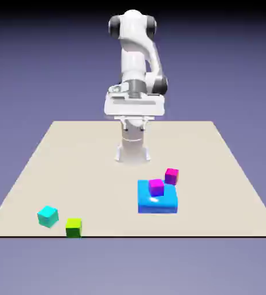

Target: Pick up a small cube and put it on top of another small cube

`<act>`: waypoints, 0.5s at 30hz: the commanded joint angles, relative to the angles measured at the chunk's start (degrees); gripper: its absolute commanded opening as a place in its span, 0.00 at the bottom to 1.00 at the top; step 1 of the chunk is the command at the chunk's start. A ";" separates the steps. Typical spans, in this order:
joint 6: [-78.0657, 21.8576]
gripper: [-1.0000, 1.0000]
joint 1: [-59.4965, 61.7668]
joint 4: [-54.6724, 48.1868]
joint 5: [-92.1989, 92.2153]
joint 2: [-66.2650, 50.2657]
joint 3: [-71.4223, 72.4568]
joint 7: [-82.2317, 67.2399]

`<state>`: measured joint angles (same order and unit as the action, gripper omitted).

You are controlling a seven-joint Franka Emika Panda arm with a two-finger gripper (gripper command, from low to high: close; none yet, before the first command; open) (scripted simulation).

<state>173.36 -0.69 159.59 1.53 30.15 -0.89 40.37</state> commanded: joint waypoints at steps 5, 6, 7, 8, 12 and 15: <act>-2.69 0.50 -0.03 -5.87 6.36 -10.39 -3.68 -8.64; -3.23 0.50 -0.03 -7.04 7.63 -12.46 -4.42 -10.37; -3.77 0.50 -0.04 -8.21 8.90 -14.54 -5.16 -12.10; -4.31 0.50 -0.04 -9.39 10.17 -16.61 -5.89 -13.82; -6.46 0.50 -0.06 -14.08 15.26 -24.92 -8.84 -20.73; -8.08 0.50 -0.08 -17.60 19.08 -31.15 -11.05 -25.92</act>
<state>165.28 -0.64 141.99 20.61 -0.99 -11.94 14.46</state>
